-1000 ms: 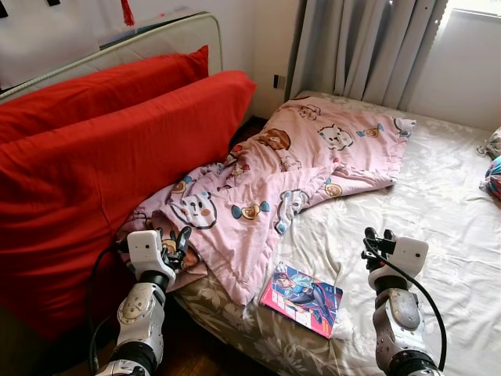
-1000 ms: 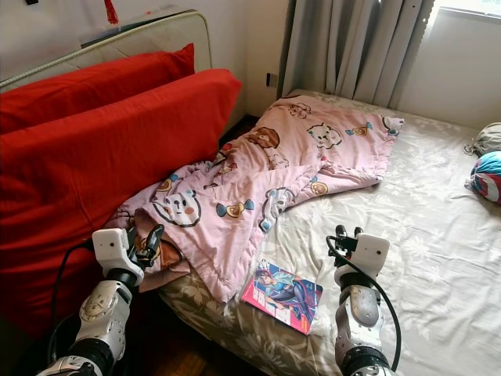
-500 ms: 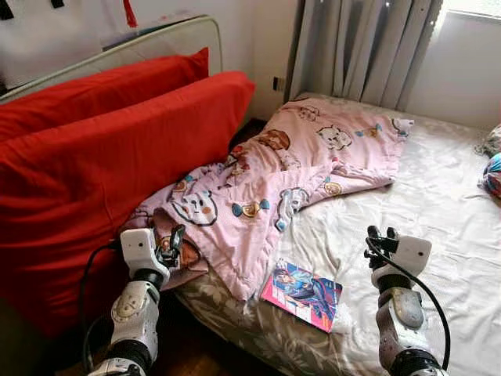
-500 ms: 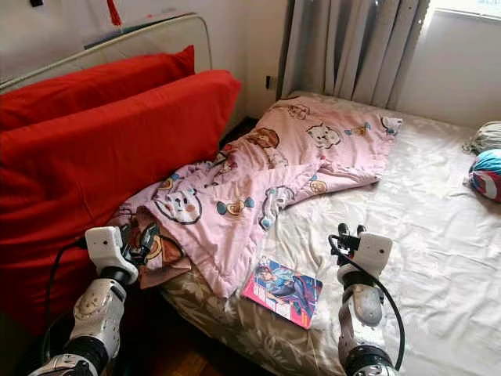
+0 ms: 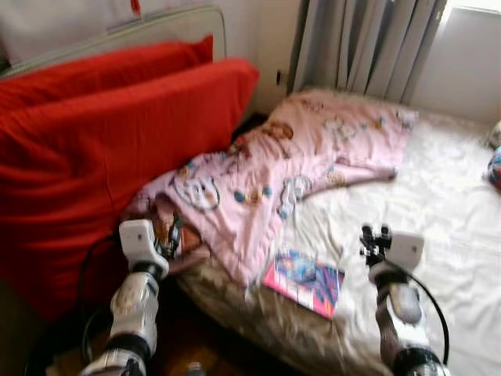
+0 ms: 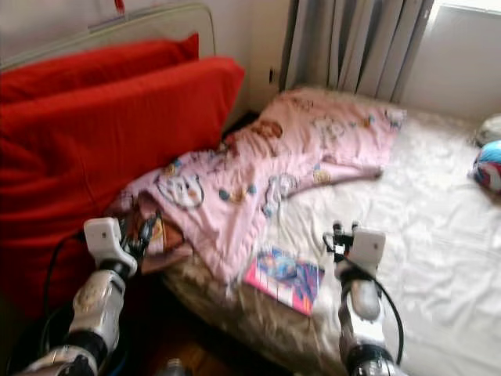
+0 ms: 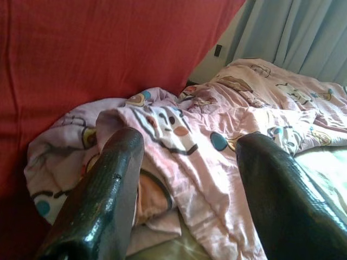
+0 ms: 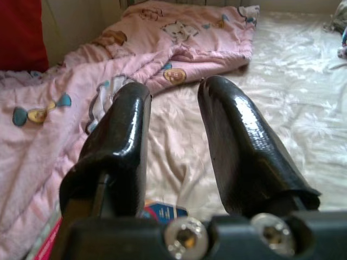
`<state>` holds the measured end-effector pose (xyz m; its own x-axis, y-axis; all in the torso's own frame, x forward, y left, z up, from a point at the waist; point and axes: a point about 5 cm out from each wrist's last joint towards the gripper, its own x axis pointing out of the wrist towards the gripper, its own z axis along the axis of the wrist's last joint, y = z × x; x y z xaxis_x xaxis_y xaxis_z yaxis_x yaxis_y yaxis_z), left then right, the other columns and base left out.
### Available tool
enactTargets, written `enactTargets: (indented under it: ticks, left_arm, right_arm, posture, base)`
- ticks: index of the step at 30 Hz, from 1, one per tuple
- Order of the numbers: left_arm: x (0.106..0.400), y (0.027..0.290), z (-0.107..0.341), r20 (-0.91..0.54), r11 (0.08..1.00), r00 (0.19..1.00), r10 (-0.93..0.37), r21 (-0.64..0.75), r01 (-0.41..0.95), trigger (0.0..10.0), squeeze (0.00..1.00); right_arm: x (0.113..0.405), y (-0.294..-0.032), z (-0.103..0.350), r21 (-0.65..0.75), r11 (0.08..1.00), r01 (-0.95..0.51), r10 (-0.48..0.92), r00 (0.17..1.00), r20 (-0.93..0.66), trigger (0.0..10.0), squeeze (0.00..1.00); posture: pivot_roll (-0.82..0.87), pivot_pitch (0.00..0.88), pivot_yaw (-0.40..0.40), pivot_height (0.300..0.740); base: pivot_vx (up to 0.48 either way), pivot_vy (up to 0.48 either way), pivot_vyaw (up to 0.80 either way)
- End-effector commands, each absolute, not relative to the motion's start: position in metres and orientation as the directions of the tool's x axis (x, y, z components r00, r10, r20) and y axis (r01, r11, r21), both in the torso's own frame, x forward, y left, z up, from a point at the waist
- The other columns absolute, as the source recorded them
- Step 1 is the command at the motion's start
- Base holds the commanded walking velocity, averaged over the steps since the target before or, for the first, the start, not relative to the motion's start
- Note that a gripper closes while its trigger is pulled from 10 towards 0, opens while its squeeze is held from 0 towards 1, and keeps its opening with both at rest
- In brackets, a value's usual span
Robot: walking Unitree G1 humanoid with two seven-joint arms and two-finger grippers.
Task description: Clean up the room
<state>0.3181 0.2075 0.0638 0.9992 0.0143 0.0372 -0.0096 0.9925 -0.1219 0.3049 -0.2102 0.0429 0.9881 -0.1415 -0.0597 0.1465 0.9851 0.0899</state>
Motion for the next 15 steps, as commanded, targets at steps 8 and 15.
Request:
enactTargets:
  ticks: [8,15]
  left_arm:
    - [0.3233,0.2053,0.0676,0.033,0.992,0.999,0.013,-0.129,-0.009,10.0,0.0]
    - [0.3242,0.2042,0.0686,0.035,0.992,0.999,0.004,-0.129,0.0,10.0,0.0]
  right_arm:
    - [0.3119,-0.213,0.0502,0.089,0.986,0.143,-0.139,0.989,-0.055,10.0,0.0]
    - [0.3134,-0.2115,0.0544,0.094,0.986,0.138,-0.136,0.99,-0.024,10.0,0.0]
  posture:
    - [-0.01,0.0,-0.026,0.647]
    - [-0.01,0.0,-0.02,0.647]
  base:
    - [0.0,0.0,0.0]
    - [0.0,0.0,0.0]
